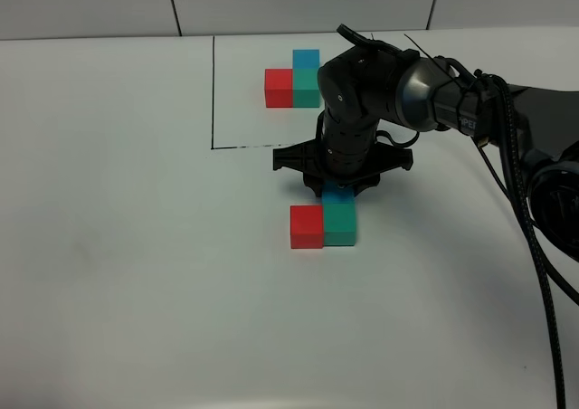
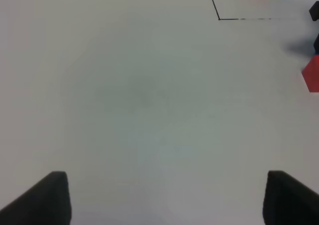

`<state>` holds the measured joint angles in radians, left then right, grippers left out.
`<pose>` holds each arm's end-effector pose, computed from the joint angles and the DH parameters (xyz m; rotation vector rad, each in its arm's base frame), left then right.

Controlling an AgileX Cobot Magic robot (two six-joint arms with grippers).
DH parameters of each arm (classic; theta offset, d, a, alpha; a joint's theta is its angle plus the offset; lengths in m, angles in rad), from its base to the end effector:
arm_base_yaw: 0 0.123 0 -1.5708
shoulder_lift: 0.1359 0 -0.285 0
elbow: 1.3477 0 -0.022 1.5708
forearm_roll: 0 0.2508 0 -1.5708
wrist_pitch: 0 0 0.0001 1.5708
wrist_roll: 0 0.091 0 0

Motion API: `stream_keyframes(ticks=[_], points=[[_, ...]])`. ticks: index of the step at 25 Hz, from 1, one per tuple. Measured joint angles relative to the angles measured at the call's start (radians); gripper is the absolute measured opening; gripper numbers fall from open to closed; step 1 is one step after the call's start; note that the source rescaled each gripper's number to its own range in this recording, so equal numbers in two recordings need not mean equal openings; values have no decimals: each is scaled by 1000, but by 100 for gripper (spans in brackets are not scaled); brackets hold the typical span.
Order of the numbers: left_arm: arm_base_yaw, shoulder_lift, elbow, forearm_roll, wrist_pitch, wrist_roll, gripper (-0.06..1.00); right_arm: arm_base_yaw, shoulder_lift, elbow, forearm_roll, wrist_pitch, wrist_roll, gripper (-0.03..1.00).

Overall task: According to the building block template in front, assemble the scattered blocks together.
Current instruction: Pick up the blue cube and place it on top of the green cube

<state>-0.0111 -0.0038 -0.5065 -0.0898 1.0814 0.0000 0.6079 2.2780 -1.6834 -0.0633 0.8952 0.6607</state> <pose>-0.0073 -0.0071 0.2777 0.0172 2.0533 -0.1145 0.3784 0.2578 0.1203 0.0258 2.9737 0.0854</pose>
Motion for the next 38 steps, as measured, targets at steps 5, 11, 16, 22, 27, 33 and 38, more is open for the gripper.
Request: stream_keyframes(ticks=[5, 11, 16, 22, 27, 33, 38], points=[[0, 0, 0, 0, 0, 0, 75, 0, 0, 0, 3, 1, 1, 1], [0, 0, 0, 0, 0, 0, 75, 4, 0, 0, -2, 3, 2, 1], [0, 0, 0, 0, 0, 0, 75, 7, 1, 0, -6, 4, 3, 1], [0, 0, 0, 1, 0, 0, 75, 8, 1, 0, -12, 4, 4, 1], [0, 0, 0, 1, 0, 0, 75, 9, 1, 0, -16, -3, 0, 2], [0, 0, 0, 1, 0, 0, 75, 16, 9, 5, -9, -21, -76, 40], [0, 0, 0, 1, 0, 0, 75, 15, -16, 12, -42, -47, -128, 77]])
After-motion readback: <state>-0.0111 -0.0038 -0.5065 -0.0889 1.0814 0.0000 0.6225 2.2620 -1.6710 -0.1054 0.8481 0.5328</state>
